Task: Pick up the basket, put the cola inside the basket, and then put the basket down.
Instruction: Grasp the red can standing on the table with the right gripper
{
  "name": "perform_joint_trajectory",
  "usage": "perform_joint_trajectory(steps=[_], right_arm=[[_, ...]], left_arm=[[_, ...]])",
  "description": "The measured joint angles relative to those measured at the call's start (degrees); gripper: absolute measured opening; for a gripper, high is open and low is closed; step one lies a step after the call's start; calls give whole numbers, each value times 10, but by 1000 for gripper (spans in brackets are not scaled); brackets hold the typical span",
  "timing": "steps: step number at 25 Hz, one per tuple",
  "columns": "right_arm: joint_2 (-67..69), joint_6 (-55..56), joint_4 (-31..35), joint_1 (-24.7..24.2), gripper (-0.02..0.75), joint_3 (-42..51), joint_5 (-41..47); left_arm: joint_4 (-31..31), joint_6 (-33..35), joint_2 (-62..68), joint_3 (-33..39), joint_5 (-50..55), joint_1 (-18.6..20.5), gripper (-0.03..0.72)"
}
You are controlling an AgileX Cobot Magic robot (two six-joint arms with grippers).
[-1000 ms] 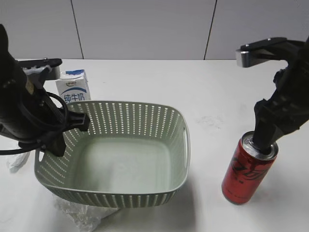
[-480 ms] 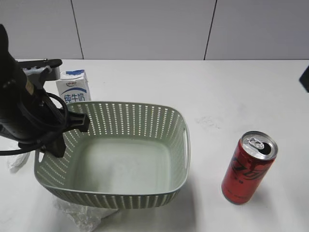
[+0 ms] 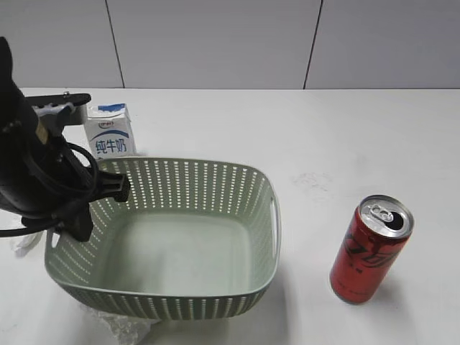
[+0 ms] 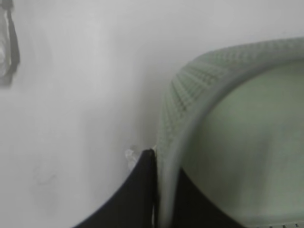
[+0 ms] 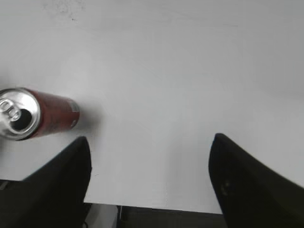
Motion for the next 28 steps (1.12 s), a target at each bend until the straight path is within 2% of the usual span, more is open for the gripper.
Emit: perform_joint_trajectory(steps=[3,9,16,23,28], right_arm=[[-64,-1,22,-1,583,50,0],[-241,-7,25,-1,583,161,-3],[-447,-11,28,-1,583,231,-47],[-565,-36,31,-1,583,255,-68],[-586,-41,35,-1,583,292,-86]], left_arm=[[0,0,0,0,9,0,-4],[0,0,0,0,12,0,-4],[-1,0,0,0,16,0,-4],[-1,0,0,0,15,0,-4],[-11,0,0,0,14,0,-4]])
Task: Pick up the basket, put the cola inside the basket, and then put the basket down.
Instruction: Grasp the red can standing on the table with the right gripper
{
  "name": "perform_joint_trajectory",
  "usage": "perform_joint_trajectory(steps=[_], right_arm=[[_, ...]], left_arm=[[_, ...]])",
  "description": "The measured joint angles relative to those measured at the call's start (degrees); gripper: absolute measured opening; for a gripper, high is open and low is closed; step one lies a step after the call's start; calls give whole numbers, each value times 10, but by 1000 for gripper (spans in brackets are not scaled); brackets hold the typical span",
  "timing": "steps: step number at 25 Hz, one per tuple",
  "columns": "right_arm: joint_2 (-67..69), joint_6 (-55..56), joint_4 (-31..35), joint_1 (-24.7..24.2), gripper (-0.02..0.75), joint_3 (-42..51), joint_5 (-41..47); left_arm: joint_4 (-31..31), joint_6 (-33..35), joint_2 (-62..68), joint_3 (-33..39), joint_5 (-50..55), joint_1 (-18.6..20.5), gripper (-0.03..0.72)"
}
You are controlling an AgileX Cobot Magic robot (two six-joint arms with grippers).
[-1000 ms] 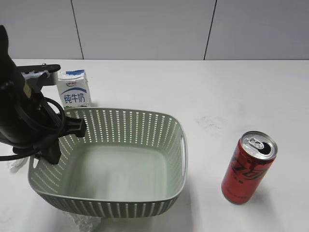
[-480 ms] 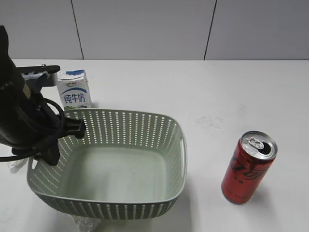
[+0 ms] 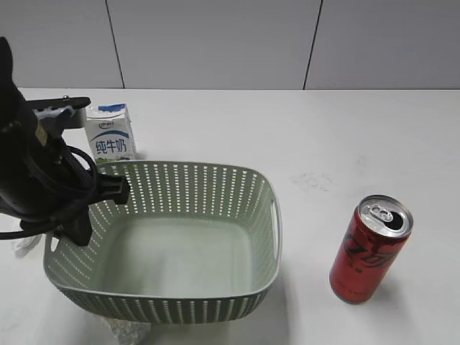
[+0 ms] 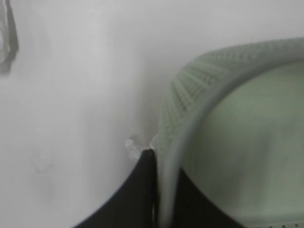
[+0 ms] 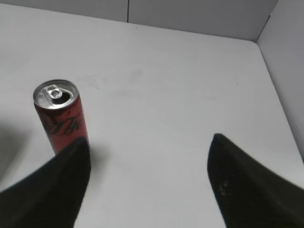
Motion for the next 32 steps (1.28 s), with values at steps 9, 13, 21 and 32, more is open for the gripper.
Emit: perform_joint_trajectory(steps=[9,13,21,32], right_arm=[[1,-2,12,0,583,86,-45],[1,-2,12,0,583,86,-50],[6,-3,12,0,601,85,-58],[238,19,13,0,665,-65,-48]], left_arm=[[-6,0,0,0,-6,0,-4],[-6,0,0,0,-7,0,-4],[-6,0,0,0,-9,0,-4],[-7,0,0,0,-22,0,-4]])
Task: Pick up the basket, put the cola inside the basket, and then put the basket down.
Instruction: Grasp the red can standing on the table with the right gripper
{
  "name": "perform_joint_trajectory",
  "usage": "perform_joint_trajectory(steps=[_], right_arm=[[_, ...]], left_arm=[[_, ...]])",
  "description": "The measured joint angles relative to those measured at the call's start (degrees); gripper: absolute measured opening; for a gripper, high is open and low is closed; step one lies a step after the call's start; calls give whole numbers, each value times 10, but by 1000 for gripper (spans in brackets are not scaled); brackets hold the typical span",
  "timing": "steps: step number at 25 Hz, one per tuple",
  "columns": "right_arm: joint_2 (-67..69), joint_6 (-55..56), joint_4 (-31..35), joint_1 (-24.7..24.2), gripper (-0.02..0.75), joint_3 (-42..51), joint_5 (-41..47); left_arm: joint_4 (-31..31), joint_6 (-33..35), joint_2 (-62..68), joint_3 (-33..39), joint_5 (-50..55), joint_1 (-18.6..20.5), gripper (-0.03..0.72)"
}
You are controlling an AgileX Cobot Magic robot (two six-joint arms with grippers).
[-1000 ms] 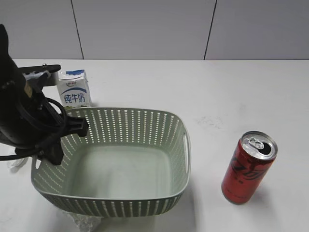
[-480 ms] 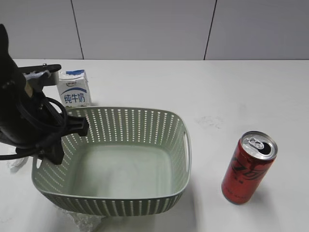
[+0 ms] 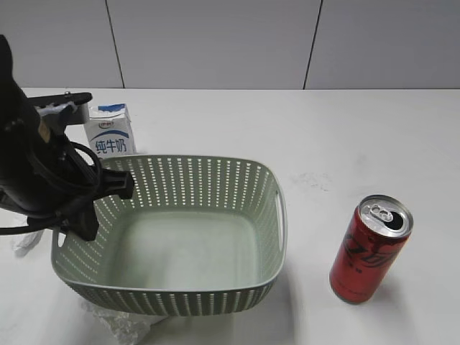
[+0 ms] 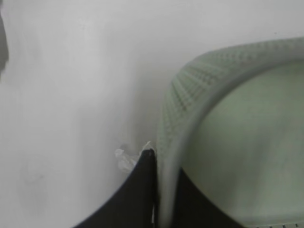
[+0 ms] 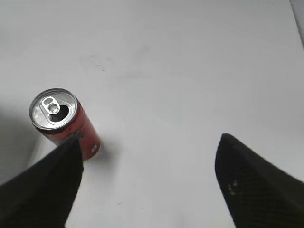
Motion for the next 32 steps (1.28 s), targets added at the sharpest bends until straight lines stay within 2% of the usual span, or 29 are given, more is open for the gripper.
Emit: perform_joint_trajectory(steps=[9,15,20,26,28,32], right_arm=[[305,39,35,0,646,-150,101],[442,41,43,17,618,-201,129],[498,63,53,87,606,-216,129],[514,133,22,213,607,-216,85],[523,149,10,237,607,-216,70],[552,159,1,246,614,-217,67]], left_arm=[[0,0,0,0,-6,0,-4],[1,0,0,0,-10,0,-4],[2,0,0,0,-11,0,-4],[3,0,0,0,-11,0,-4],[3,0,0,0,-12,0,-4],[3,0,0,0,-13,0,-4]])
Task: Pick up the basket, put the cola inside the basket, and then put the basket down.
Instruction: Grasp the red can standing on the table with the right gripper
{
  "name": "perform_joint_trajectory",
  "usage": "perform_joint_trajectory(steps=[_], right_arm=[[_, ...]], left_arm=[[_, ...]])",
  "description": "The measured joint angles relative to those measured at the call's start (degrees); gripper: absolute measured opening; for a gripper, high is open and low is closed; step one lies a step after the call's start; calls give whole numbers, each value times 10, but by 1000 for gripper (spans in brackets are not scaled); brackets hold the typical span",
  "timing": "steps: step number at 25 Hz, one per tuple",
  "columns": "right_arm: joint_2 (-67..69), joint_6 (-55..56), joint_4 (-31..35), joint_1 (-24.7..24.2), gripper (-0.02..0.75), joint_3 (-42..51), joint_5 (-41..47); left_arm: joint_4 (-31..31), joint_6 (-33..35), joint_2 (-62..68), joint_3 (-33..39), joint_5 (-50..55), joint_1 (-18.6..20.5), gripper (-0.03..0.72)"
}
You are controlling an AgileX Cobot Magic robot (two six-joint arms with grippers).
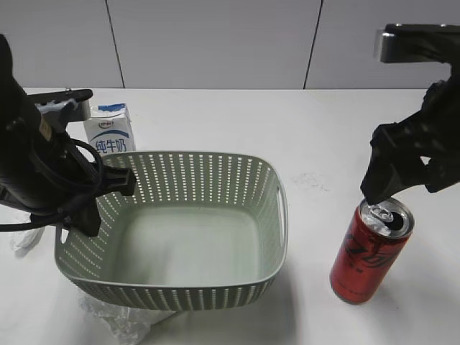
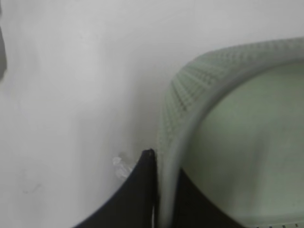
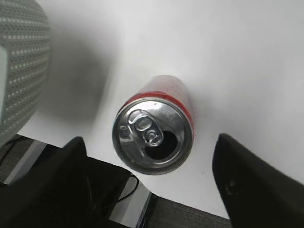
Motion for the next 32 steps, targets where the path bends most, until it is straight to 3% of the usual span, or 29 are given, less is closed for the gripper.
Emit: perform_joint_trajectory(steps=[5,20,23,28,32], right_arm=[[35,0,-1,0,654,0,-3],[146,-2,-6,0,657,0,-3],[152,2,-1,0,625,0,-2],[152,11,6,0,507,0,14],[152,12,7,0,506,0,16]], left_arm=[[1,0,0,0,-1,0,-4],[2,0,0,0,-2,0,-4],[3,0,0,0,-2,0,-4],[3,0,0,0,-2,0,-4],[4,0,0,1,-2,0,-4]])
